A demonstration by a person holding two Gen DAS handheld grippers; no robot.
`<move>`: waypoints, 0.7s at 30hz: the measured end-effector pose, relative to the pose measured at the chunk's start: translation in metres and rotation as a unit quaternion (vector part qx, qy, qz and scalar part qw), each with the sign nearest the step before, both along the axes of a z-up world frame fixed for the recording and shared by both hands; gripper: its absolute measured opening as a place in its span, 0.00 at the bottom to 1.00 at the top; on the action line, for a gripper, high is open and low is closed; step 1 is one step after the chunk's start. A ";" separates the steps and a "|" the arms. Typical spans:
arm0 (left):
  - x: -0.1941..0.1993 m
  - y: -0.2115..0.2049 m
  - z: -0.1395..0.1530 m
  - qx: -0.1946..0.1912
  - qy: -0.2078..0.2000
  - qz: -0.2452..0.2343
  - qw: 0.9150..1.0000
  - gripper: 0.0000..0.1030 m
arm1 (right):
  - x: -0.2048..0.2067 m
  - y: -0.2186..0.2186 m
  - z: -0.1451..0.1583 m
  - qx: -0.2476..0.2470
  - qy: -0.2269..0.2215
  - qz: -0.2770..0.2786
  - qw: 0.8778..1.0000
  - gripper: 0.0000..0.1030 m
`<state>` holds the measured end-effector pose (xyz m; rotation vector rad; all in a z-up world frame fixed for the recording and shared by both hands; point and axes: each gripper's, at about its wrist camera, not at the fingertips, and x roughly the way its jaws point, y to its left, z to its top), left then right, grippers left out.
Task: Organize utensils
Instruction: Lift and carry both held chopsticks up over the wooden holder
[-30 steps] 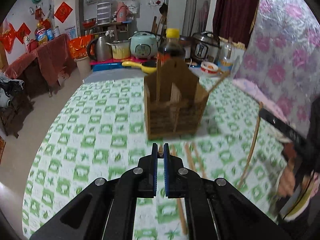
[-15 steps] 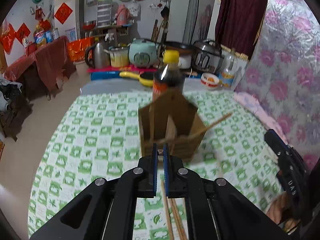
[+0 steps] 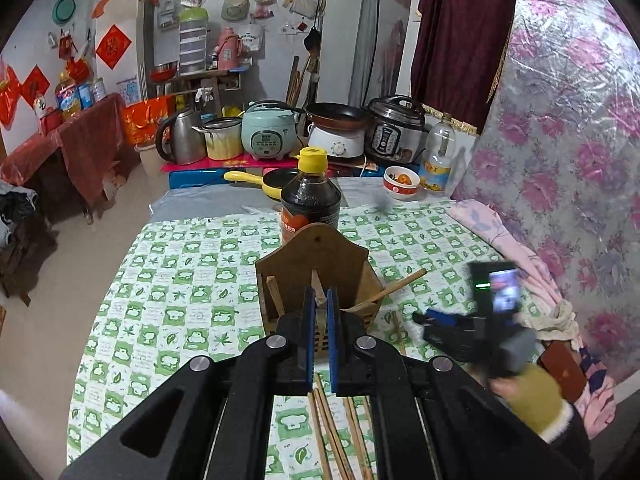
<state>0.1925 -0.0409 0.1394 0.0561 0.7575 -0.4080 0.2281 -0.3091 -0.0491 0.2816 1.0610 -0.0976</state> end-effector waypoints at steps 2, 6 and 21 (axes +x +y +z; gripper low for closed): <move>-0.002 0.002 0.003 0.000 -0.004 0.001 1.000 0.06 | 0.009 -0.001 -0.009 0.000 0.015 -0.002 1.000 0.26; -0.006 0.001 0.009 0.005 -0.012 -0.001 1.000 0.06 | 0.040 -0.002 -0.031 0.009 0.051 -0.009 0.999 0.27; -0.007 0.017 0.045 -0.017 -0.037 0.021 0.999 0.06 | -0.075 -0.020 0.116 0.028 -0.242 -0.033 0.969 0.06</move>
